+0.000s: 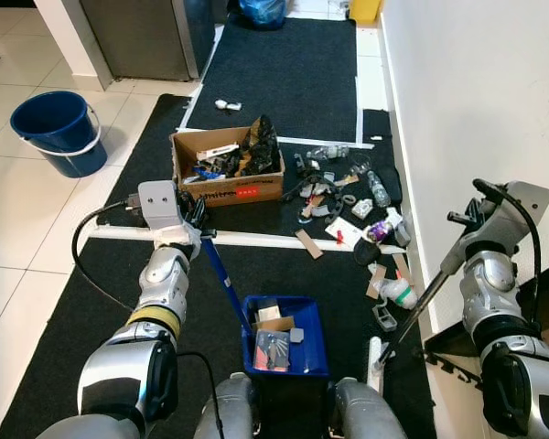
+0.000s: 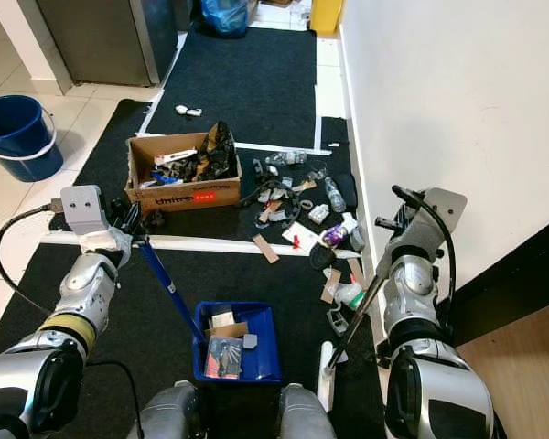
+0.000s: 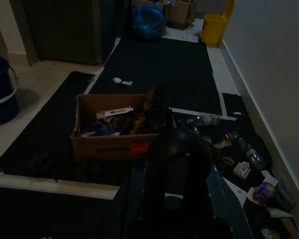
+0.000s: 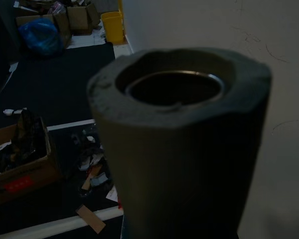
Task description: Sweep floor
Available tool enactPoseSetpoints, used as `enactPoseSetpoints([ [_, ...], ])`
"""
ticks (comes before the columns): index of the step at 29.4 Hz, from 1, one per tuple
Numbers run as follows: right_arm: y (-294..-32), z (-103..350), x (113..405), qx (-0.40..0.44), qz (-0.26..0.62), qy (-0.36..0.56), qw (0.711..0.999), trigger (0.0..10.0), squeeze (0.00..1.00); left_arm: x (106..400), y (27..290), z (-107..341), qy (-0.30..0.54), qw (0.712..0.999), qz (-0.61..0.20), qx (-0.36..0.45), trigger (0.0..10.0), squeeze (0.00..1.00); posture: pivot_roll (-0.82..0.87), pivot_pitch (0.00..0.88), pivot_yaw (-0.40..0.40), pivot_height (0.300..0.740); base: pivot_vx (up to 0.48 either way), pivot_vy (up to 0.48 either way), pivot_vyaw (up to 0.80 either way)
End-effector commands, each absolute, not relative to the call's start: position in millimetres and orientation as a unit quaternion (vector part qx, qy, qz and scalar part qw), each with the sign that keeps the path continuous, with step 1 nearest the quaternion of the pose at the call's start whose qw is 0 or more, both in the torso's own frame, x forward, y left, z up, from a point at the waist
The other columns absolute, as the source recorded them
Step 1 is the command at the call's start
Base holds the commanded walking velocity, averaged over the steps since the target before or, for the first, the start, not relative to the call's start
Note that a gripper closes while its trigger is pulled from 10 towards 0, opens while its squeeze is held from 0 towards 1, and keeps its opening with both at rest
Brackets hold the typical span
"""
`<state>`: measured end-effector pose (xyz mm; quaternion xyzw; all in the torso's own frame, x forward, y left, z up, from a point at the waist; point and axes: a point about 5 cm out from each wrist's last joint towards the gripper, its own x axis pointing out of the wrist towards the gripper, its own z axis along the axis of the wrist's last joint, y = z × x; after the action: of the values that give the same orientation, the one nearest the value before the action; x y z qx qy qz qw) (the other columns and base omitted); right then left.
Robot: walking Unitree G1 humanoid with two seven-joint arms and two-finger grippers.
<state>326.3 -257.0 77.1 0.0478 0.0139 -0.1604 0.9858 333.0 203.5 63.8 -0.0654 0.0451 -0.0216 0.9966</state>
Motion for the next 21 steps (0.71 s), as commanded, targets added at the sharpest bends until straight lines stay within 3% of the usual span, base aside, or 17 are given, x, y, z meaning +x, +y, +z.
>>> enactPoseSetpoints([
  [1,-260,79,326,0.046,-0.162,0.009,0.986,10.0,0.0,334,198,66,0.033,0.997,-0.03,-0.069,10.0,0.0,0.07,0.0,-0.011,0.74,0.0,0.0,0.0],
  [21,-270,91,329,0.062,-0.176,-0.015,0.982,10.0,0.0,345,186,79,0.014,0.996,-0.045,-0.082,10.0,0.0,0.05,0.0,0.002,0.74,0.0,0.0,0.0],
])
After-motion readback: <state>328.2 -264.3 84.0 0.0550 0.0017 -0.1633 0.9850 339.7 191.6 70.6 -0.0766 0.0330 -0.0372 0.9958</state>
